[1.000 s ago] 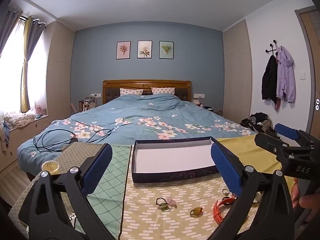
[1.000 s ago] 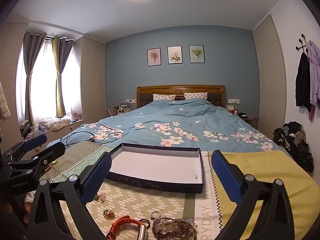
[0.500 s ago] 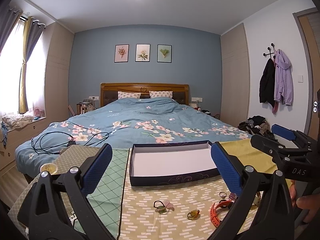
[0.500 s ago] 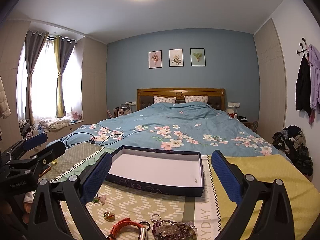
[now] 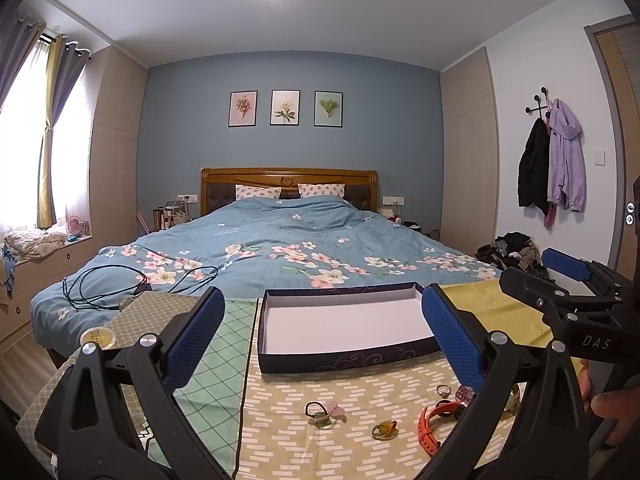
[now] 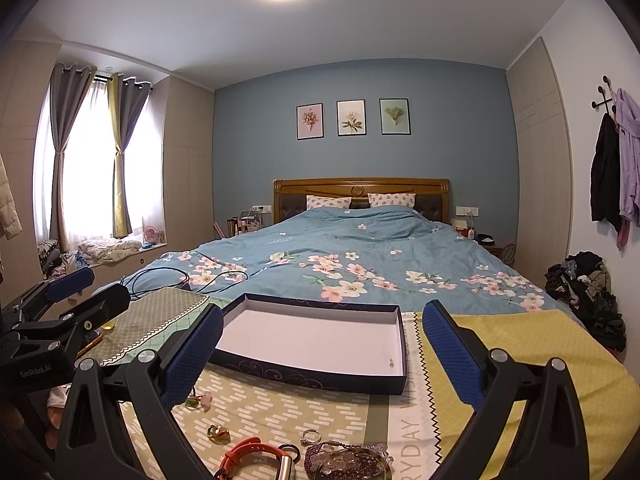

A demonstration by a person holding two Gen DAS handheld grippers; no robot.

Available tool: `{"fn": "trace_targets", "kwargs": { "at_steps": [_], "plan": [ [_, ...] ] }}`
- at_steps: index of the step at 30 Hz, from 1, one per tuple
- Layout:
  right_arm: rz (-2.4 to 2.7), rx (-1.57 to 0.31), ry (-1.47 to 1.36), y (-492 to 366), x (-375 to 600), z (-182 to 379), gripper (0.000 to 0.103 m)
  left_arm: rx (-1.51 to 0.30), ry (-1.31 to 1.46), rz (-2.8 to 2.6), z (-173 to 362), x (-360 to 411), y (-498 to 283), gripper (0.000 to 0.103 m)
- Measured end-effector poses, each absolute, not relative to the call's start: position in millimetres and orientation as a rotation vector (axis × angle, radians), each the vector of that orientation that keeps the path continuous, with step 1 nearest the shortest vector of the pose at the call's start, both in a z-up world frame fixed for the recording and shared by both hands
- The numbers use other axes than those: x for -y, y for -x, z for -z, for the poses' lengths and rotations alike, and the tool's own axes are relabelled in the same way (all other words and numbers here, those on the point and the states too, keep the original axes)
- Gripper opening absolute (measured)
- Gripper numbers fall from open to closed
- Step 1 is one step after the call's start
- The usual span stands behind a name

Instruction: Organize jewelry

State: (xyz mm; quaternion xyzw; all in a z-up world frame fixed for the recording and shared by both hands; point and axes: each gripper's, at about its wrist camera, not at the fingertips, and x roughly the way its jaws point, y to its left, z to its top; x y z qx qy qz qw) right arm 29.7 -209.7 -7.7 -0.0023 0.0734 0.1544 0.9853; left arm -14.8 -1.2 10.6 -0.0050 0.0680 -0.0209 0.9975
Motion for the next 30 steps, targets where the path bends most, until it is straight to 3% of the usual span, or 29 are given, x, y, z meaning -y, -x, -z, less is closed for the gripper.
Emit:
{"fn": "trace_targets", "kwargs": {
  "at_steps": [30],
  "plan": [
    [-0.319, -0.155, -0.003, -32.0, 210.1, 8.1, 0.096, -0.139, 0.010, 0.046, -6.6, 1.5, 13.8, 0.097]
  ]
}}
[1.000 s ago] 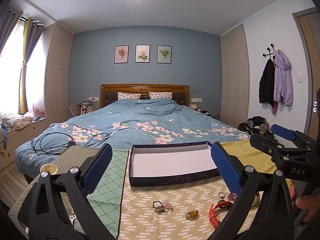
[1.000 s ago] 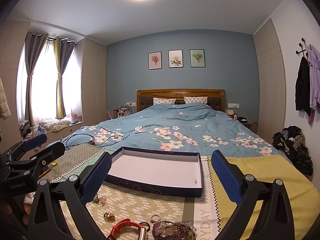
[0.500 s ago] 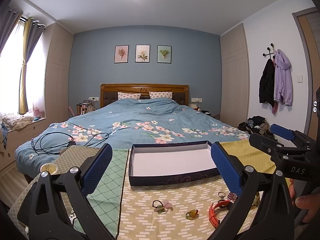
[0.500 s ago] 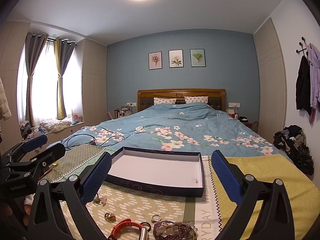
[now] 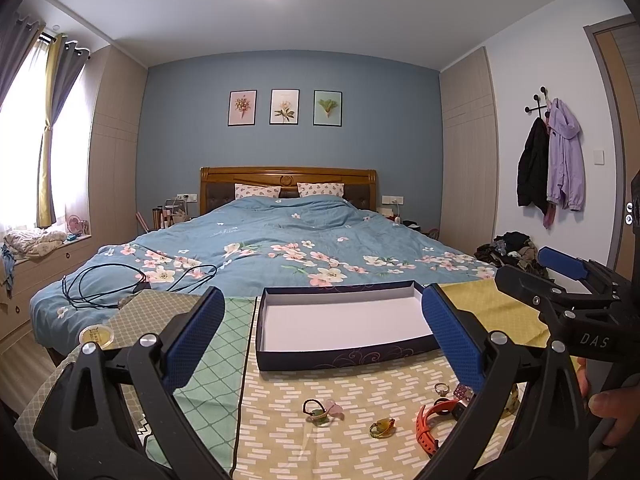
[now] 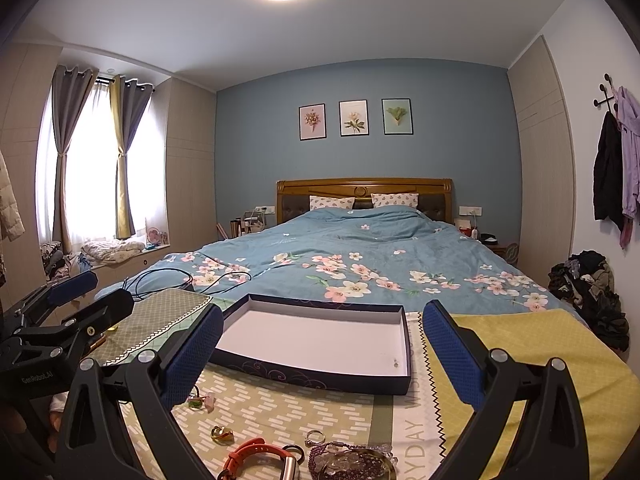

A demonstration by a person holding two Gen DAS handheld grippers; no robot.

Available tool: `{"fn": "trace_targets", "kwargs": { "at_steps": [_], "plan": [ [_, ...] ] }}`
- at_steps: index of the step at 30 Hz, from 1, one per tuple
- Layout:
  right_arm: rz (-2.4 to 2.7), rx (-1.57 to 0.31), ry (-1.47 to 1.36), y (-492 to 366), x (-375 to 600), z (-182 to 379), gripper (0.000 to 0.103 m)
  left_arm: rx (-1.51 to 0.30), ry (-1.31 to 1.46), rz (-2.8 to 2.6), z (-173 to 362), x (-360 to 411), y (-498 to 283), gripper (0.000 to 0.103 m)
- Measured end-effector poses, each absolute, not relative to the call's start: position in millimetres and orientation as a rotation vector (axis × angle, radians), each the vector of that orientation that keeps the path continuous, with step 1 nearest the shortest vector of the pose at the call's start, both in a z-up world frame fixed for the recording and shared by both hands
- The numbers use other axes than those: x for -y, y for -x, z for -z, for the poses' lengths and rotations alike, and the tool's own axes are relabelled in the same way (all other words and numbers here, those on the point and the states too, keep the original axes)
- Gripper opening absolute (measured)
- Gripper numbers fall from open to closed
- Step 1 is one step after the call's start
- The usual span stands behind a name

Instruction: Organize jewelry

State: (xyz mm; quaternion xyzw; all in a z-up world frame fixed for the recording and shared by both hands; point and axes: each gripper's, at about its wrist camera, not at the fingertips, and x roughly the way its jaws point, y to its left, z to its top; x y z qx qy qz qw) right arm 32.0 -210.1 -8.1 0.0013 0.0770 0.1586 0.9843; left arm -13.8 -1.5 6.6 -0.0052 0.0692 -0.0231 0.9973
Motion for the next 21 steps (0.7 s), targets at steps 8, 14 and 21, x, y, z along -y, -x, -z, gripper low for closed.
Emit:
{"fn": "trace_targets", "kwargs": {
  "at_steps": [8, 14, 21],
  "plan": [
    [-0.321, -0.159, -0.002, -34.2, 209.0, 8.5, 0.096, -0.141, 0.011, 0.048, -5.6, 1.8, 13.4, 0.097],
    [-0.321, -0.160, -0.001, -35.3, 207.4, 9.3, 0.096, -0.145, 0.009, 0.050, -4.7, 2.6, 14.3, 0.097],
    [-0.324, -0.161, -0.003, -36.0, 206.8, 9.8, 0.096, -0.150, 0.007, 0.057, -2.3, 5.4, 14.0, 0.097]
  ]
}}
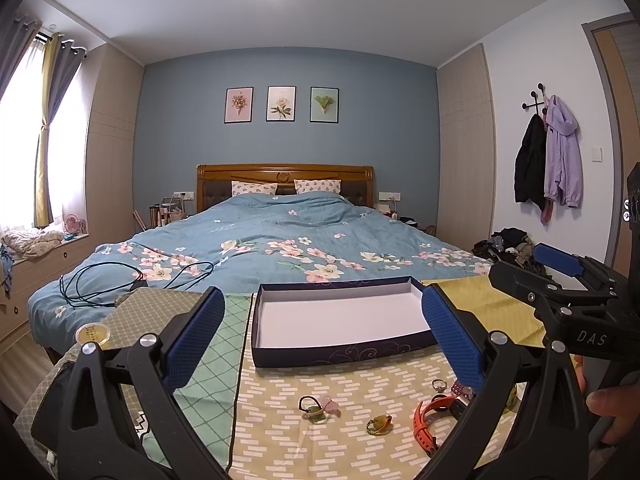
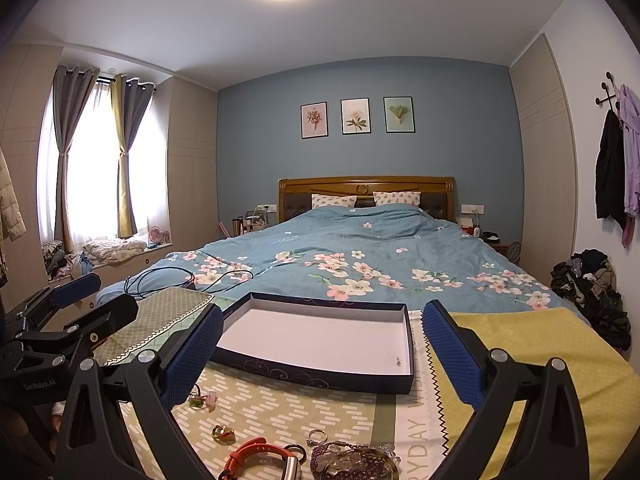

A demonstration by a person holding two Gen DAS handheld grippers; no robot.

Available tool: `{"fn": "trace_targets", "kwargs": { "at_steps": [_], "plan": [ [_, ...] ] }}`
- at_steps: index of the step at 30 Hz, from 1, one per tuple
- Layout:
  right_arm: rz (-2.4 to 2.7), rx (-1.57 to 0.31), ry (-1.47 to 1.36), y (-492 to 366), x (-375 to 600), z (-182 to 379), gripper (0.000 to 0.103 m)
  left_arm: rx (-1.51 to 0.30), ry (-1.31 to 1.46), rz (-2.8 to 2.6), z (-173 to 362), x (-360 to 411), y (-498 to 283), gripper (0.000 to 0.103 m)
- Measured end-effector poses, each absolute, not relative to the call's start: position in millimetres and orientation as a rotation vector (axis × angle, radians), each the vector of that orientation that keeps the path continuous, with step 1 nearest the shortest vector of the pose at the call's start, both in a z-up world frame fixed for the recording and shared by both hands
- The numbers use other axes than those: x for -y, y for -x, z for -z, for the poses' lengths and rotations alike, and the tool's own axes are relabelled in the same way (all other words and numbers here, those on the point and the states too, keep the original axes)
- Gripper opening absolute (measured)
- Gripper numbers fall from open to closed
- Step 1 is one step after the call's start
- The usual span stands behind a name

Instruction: Organize jewelry

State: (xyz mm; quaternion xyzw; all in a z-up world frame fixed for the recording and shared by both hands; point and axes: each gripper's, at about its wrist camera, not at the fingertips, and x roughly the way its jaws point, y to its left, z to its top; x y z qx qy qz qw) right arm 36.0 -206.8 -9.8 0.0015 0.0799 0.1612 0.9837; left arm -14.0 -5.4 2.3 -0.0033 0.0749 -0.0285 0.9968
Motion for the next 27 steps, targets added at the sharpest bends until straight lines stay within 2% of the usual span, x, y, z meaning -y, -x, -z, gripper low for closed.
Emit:
{"fn": "trace_targets", "kwargs": {
  "at_steps": [27],
  "plan": [
    [-0.328, -0.169, -0.002, -37.7, 205.3, 13.6, 0.096, -0.165, 0.015, 0.056, 2.5, 6.8, 7.4, 0.097]
  ]
}}
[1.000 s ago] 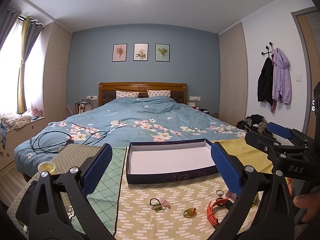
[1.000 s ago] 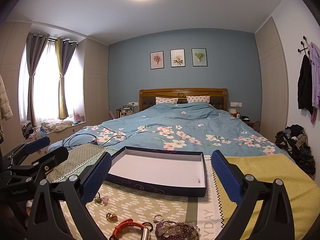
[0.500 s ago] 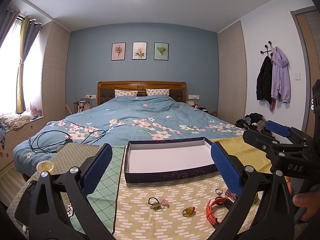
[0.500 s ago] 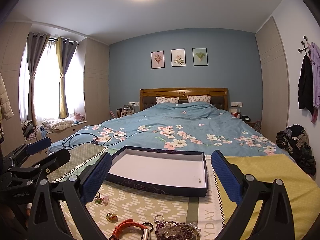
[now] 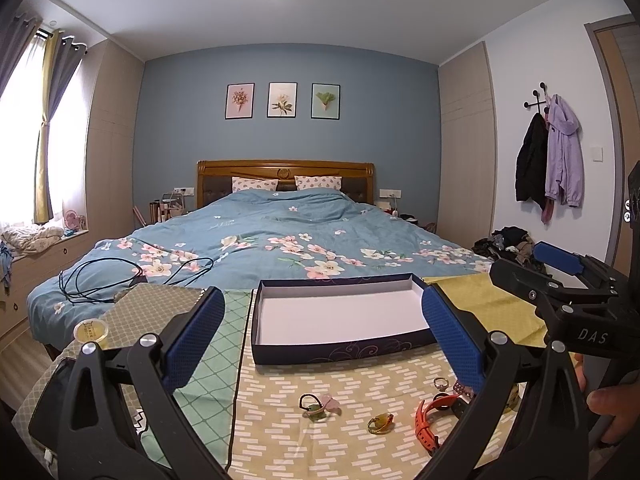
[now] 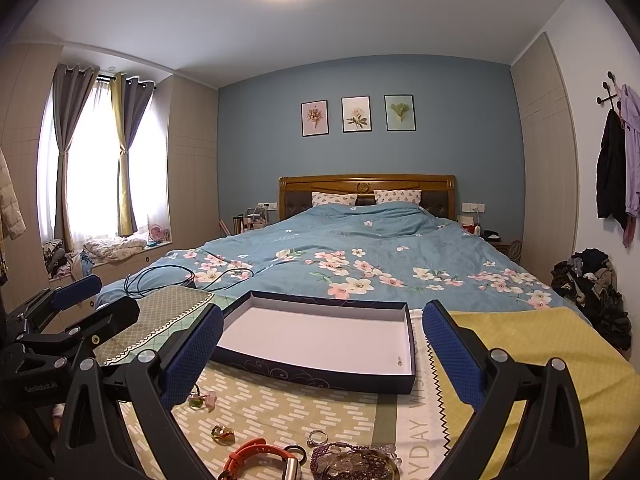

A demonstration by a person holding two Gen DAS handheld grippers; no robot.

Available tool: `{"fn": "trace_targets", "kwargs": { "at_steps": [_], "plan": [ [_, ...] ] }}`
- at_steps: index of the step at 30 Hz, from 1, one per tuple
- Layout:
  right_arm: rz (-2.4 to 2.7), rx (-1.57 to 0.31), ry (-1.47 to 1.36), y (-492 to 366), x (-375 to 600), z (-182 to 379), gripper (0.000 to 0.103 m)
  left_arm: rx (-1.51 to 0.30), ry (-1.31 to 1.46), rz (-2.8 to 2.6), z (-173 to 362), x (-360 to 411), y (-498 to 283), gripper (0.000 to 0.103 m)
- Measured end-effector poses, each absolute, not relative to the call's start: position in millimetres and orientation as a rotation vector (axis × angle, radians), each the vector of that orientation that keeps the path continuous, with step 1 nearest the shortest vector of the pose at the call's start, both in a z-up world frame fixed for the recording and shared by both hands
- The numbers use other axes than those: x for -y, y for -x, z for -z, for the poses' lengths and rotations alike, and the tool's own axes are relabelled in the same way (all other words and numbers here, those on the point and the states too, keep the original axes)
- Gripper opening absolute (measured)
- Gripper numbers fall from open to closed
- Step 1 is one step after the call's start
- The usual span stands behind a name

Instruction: Organize jewelry

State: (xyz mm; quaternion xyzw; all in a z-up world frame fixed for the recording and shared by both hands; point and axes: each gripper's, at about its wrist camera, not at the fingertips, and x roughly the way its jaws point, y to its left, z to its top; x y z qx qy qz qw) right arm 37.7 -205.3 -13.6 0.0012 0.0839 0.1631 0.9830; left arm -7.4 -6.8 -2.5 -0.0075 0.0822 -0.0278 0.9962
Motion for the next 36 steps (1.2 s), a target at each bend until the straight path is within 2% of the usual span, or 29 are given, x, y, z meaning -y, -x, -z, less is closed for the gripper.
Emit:
{"fn": "trace_targets", "kwargs": {
  "at_steps": [11, 19, 21, 23, 26, 29, 30, 35, 36],
  "plan": [
    [-0.311, -0.202, 0.013, -39.3, 214.3, 13.5, 0.096, -0.232, -0.006, 0.087, 7.1, 11.1, -3.6, 0.097],
    [-0.324, -0.409, 0.021, -59.8, 240.4, 35.4, 0.096, -0.417, -0.108, 0.257, 31.5, 43.7, -28.0, 0.097],
    [-0.327, -0.474, 0.024, -64.5, 245.4, 44.5, 0.096, -0.465, -0.149, 0.294, 40.8, 54.6, -33.6, 0.090],
    [-0.339, -0.535, 0.029, -67.8, 250.1, 54.6, 0.090, -0.520, -0.184, 0.345, 51.3, 66.0, -39.7, 0.084],
    [-0.365, -0.632, 0.026, -69.7, 255.8, 71.0, 0.074, -0.579, -0.217, 0.398, 67.4, 78.6, -49.3, 0.076],
    [-0.392, -0.704, 0.028, -69.1, 258.8, 83.7, 0.066, -0.622, -0.234, 0.434, 75.2, 86.1, -55.3, 0.067],
    [-0.397, -0.726, 0.030, -69.0, 259.3, 87.7, 0.061, -0.639, -0.240, 0.450, 78.2, 88.5, -58.6, 0.067],
    [-0.426, -0.802, 0.009, -70.5, 261.0, 100.2, 0.037, -0.695, -0.245, 0.504, 84.8, 90.9, -71.2, 0.048],
    [-0.432, -0.811, 0.002, -73.4, 261.9, 102.0, 0.036, -0.705, -0.248, 0.517, 86.5, 92.3, -74.0, 0.047]
  ]
}}
